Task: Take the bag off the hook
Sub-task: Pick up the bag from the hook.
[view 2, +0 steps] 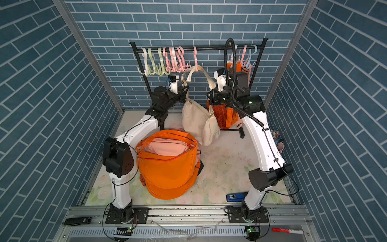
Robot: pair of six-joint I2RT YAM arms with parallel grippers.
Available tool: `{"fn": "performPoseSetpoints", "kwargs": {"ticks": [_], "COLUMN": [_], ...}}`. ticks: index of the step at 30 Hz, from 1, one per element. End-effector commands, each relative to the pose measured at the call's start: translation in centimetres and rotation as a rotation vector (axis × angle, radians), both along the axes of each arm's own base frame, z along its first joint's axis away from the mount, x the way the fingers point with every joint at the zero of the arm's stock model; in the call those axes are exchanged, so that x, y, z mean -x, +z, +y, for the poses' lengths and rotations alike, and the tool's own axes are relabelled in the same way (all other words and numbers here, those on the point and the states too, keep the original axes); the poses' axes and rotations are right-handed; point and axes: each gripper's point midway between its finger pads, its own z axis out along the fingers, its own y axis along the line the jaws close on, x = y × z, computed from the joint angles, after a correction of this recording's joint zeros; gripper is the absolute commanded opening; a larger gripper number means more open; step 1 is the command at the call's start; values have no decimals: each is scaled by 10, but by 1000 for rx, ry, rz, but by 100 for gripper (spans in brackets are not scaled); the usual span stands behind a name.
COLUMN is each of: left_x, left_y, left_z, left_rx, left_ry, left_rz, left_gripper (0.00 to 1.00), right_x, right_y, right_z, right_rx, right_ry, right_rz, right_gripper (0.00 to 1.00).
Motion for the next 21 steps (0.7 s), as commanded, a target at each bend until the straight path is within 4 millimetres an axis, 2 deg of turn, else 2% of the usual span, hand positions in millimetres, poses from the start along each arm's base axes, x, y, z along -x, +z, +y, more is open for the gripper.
{"fn": "performPoseSetpoints", "kwargs": {"ticks": [1, 8, 14, 19, 21], "left_x": [10, 26, 38, 36, 34], "left_y": [36, 66, 92, 112, 118], "left_z": [11, 18, 26, 34, 38], "left_rx": [-6, 7, -5, -23, -17], "left_ry": [30, 30, 48, 91, 112], "left_rz": [-65, -101, -141, -132, -129], "left_gripper": [0, 0, 0, 0, 0], "right_x": [-4, -34, -48, -53, -62], "right_y": [25, 52, 75, 97, 99], "right_z": [2, -12, -30, -34, -34], "right_rx": [-52, -114, -192, -256, -280], "right_ry": [12, -22, -59, -61, -76], "right_rz": [-50, -100, -154, -222, -246], "right_gripper": [0, 0, 0, 0, 0]}}
